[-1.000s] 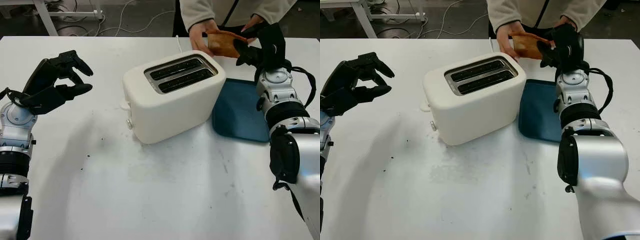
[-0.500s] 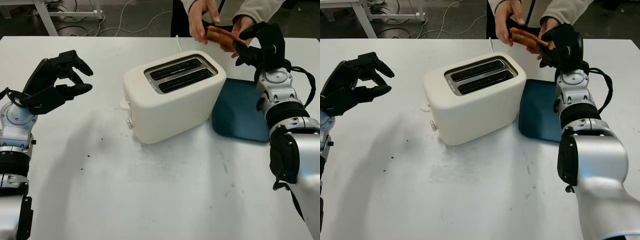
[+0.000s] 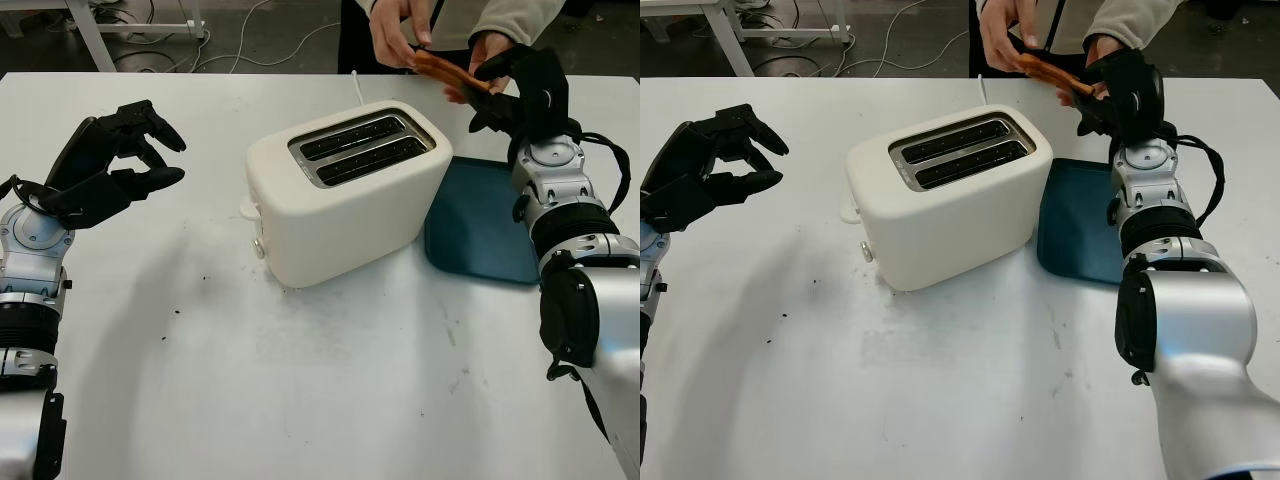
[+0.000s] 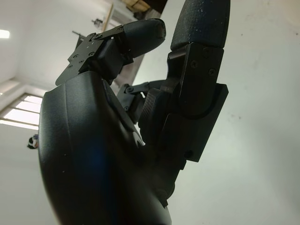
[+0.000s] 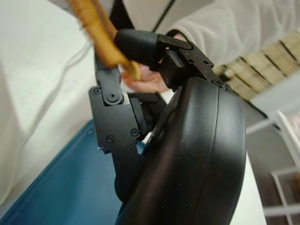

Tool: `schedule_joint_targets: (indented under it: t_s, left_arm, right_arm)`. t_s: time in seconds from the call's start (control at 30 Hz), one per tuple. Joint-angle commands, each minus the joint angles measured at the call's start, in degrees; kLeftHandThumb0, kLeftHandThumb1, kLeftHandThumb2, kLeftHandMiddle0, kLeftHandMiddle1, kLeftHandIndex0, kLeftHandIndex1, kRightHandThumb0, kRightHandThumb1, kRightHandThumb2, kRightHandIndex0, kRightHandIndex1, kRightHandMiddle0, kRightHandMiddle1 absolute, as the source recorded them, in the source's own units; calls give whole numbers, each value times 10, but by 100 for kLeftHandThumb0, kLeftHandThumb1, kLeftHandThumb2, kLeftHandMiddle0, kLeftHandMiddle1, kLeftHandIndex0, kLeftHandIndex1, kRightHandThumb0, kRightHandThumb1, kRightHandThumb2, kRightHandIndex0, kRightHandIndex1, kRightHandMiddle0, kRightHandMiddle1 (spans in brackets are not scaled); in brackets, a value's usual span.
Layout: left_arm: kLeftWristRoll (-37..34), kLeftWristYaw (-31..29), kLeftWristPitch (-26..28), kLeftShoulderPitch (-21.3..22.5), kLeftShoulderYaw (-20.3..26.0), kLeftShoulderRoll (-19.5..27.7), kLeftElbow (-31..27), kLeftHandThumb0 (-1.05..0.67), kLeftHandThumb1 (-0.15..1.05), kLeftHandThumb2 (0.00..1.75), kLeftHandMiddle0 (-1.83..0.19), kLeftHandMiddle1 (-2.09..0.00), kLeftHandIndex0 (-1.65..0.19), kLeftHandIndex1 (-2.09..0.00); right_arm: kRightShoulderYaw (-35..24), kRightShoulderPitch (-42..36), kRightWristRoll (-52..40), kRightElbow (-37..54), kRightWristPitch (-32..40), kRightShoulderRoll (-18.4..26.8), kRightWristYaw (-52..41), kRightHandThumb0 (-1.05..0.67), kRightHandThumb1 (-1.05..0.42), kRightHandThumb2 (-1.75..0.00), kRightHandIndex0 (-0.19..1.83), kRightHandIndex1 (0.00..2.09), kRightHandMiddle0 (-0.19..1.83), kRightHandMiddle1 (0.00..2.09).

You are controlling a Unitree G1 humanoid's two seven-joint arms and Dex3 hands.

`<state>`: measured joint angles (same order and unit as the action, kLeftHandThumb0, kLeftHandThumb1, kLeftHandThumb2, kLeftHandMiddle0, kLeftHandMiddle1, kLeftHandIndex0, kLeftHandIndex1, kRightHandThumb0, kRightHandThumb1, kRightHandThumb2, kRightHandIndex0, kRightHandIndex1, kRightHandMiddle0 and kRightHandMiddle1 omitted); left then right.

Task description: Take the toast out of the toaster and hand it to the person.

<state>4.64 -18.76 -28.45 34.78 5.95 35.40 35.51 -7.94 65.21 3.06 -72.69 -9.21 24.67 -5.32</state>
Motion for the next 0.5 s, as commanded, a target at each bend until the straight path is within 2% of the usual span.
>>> schedule_joint_targets:
  t_s: [0.0, 0.03, 0.1, 0.27, 0.47]
  left_arm:
    - [-3, 2, -3, 1, 1, 1, 0, -105, 92, 23, -62, -134, -44, -134]
    - [-2, 2, -3, 1, 2, 1, -1, -105, 92, 23, -62, -134, -44, -135]
    - [-4, 2, -1, 0, 2, 0, -1, -105, 92, 23, -62, -134, -44, -135]
    - [-9, 0, -2, -1, 6, -1, 2, -105, 92, 21, -63, -133, -46, -132]
    - [-16, -1, -2, -8, 11, -3, 2, -105, 92, 22, -64, -132, -47, -131]
  right_arm:
    - [11, 4, 7, 4, 4, 14, -37, -87, -90, 0, 7, 22, 21, 9]
    - [18, 3, 13, 5, 1, 18, -45, -96, -89, 0, 3, 9, 9, 4]
    - [28, 0, 23, 7, -6, 25, -55, -101, -89, 0, 1, 2, 2, 1]
    - [17, -9, 13, 18, -22, 36, -69, -104, -87, 0, 0, 0, 0, 0]
    - [-3, -61, -9, 57, -104, 53, -106, -104, -90, -1, 0, 0, 0, 0]
